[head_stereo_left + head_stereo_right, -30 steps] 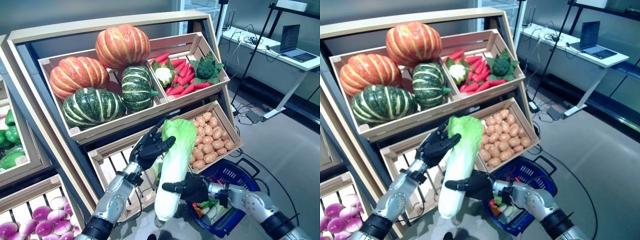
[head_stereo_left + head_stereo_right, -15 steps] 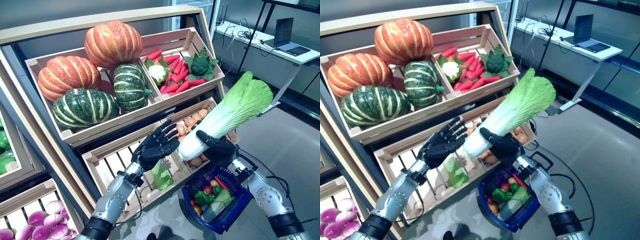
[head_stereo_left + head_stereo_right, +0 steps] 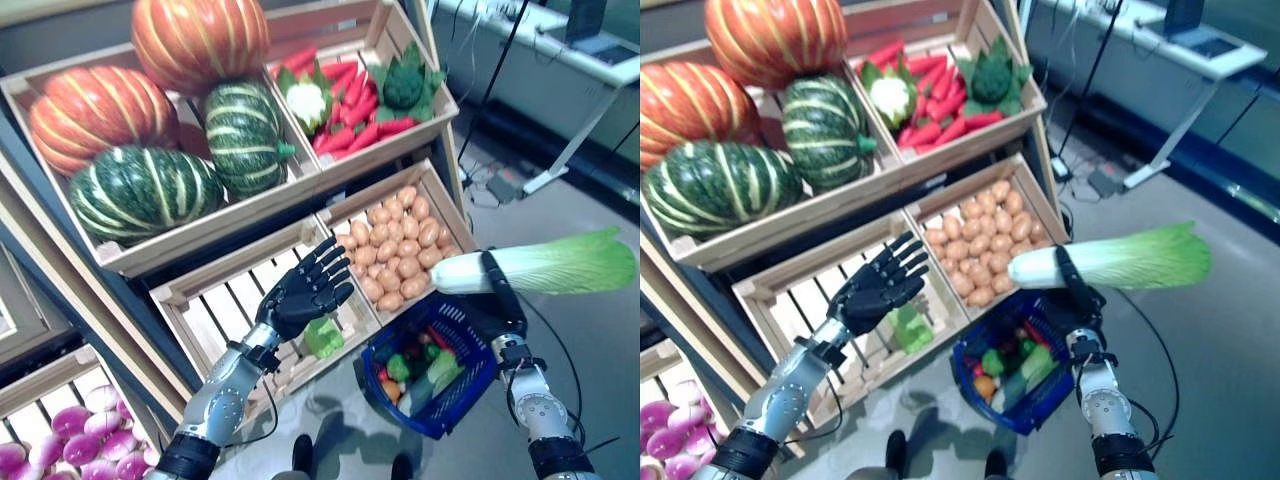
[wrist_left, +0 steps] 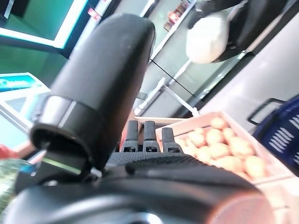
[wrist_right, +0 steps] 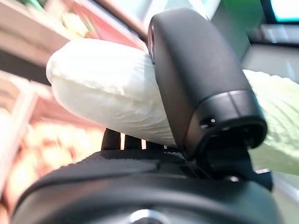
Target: Put vegetables into the basket
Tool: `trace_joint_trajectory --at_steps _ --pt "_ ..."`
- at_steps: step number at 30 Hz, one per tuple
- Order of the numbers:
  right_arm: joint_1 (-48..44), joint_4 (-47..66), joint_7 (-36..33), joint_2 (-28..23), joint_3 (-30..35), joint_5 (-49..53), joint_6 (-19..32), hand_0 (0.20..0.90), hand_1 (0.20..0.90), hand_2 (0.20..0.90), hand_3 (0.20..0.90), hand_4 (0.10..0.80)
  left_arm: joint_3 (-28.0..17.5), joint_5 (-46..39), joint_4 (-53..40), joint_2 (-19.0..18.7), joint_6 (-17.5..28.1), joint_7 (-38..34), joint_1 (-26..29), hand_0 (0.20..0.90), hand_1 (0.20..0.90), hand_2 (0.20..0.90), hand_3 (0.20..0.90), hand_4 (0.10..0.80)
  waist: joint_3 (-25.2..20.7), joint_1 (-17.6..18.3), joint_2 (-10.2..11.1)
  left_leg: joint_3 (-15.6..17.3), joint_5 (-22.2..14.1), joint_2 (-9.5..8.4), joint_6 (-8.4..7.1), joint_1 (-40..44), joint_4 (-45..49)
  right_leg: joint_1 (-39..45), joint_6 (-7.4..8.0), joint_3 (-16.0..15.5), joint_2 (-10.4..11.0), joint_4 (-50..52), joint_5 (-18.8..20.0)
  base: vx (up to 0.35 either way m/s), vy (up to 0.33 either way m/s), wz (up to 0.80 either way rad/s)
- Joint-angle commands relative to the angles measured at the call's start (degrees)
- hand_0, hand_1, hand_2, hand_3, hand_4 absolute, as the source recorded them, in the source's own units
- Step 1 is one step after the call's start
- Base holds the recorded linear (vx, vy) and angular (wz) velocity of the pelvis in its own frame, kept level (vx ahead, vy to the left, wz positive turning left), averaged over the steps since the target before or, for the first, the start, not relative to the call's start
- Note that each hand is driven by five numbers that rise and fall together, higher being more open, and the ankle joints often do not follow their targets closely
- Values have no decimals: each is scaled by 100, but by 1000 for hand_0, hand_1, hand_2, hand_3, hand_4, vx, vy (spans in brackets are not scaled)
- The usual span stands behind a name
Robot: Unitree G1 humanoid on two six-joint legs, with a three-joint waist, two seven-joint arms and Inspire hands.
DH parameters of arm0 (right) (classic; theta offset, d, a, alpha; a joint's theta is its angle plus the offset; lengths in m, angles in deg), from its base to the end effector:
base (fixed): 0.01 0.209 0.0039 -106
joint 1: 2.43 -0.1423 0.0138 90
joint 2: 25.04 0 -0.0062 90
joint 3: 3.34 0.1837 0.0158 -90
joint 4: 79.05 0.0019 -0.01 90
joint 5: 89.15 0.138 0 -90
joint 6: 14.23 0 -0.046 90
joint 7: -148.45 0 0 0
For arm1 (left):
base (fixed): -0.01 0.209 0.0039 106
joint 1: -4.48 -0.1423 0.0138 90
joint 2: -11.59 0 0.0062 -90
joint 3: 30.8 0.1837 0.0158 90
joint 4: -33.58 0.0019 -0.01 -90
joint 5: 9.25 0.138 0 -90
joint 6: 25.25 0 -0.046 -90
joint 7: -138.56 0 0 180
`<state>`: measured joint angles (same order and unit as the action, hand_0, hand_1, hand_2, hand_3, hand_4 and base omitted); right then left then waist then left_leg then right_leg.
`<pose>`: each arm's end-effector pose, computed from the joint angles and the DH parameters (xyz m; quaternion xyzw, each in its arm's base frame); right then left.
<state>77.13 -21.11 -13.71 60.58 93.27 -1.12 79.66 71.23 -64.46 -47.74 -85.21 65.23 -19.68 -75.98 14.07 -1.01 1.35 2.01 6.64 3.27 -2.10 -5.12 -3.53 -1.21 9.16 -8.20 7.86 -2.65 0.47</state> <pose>0.2204 -0.2603 0.0074 0.5563 -0.0535 -0.0793 0.8255 0.2330 0.1866 0.0523 -0.2676 -0.0008 -0.2560 0.9289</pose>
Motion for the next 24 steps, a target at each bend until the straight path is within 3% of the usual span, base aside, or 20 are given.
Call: trace_joint_trajectory --at_steps 1,11,18,24 --pt "-1110 346 269 -510 394 508 745 300 300 300 300 400 -222 -493 -773 -84 849 298 1114 900 900 900 900 800 348 -92 -54 -157 -888 -88 -38 -534 1232 -801 -484 75 -123 1410 -377 -298 -69 5" --pt "-1726 -77 -118 -531 286 109 904 300 300 300 300 400 -153 -396 -888 83 1107 491 1673 900 900 900 900 800 872 -123 -77 -246 -1611 -224 -11 -2057 3487 -2109 -789 129 -25 3718 -1172 -116 -18 9" --pt "-2186 -667 -521 -839 128 -728 521 300 300 300 300 400 -199 -418 -1021 214 1191 705 1957 900 900 900 900 800 1035 -202 -123 -179 -2078 -379 -16 -2707 4658 -2734 -848 171 165 4932 -1636 -9 42 6" --pt "-2629 -1172 -986 -1095 -83 -1130 128 300 300 300 300 400 -147 -579 -1018 131 1367 832 2279 900 900 900 900 800 1206 -225 -191 -143 -2380 -366 47 -3145 5384 -3267 -920 258 236 5694 -1913 0 13 0"
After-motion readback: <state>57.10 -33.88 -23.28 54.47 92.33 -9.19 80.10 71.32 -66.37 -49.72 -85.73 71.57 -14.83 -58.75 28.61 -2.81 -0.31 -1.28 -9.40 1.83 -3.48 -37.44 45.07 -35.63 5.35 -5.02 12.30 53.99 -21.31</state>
